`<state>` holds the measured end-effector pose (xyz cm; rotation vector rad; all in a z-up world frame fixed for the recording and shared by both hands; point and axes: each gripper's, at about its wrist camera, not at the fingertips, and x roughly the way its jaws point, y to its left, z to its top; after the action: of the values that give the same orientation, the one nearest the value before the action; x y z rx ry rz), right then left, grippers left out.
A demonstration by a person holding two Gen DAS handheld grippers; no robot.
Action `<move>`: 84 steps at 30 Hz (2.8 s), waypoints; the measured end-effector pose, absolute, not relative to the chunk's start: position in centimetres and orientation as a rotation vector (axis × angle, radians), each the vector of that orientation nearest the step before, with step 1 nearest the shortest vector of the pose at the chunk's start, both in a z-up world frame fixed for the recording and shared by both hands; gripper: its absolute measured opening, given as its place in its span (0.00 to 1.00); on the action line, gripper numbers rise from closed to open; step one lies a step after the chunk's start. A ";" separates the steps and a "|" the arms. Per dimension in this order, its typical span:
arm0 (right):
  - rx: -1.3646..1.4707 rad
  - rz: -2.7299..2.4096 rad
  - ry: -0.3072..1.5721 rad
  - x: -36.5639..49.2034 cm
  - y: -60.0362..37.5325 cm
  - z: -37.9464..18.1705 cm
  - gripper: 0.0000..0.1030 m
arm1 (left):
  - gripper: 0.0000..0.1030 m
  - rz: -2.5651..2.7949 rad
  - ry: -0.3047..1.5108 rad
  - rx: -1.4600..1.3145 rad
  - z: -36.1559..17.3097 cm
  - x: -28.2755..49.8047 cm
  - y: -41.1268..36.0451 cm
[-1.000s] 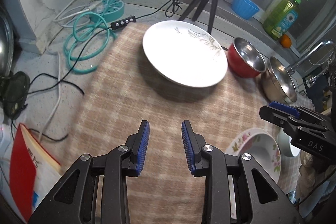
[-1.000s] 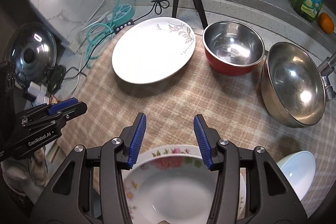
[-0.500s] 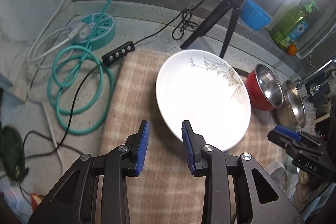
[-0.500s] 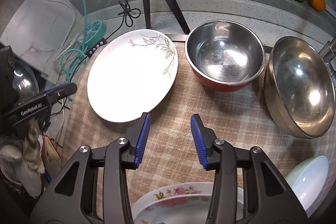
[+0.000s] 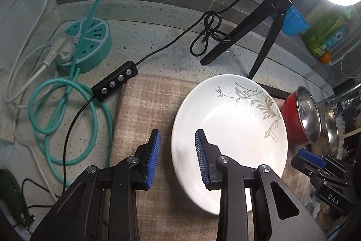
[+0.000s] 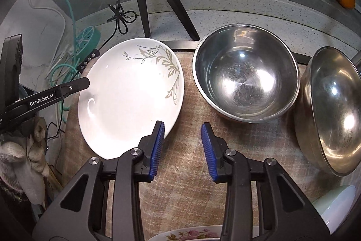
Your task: Organize plates and bowls
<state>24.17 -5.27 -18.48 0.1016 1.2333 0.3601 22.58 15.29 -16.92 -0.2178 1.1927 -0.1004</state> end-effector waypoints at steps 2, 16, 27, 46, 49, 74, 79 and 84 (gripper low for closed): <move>0.096 0.358 1.239 24.4 -5.1 -18.7 0.34 | 0.29 -0.096 1.195 -0.226 -17.1 23.2 15.4; 0.103 0.367 1.275 25.5 -4.0 -20.1 0.24 | 0.22 -0.125 1.231 -0.210 -18.1 25.5 14.5; 0.071 0.391 1.289 25.7 -2.6 -20.2 0.11 | 0.13 -0.118 1.243 -0.213 -19.1 25.9 14.0; 0.041 0.475 1.300 23.3 -3.2 -19.8 0.11 | 0.13 -0.060 1.208 -0.253 -17.4 21.3 14.2; 0.033 0.499 1.294 22.6 -3.6 -19.5 0.11 | 0.13 -0.047 1.200 -0.268 -17.0 19.8 14.0; 0.004 0.601 1.227 14.9 -12.2 -15.2 0.11 | 0.13 -0.048 1.093 -0.297 -11.8 8.1 6.8; -0.013 0.611 1.235 12.5 -14.4 -15.2 0.11 | 0.13 -0.065 1.083 -0.287 -11.4 6.2 4.7; -0.001 0.615 1.257 11.0 -16.6 -15.9 0.11 | 0.13 -0.081 1.083 -0.321 -11.4 4.1 3.2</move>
<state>11.02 -16.57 -15.87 -0.0011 1.2566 0.6146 4.12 3.16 -11.44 -0.3214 1.0834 -0.0808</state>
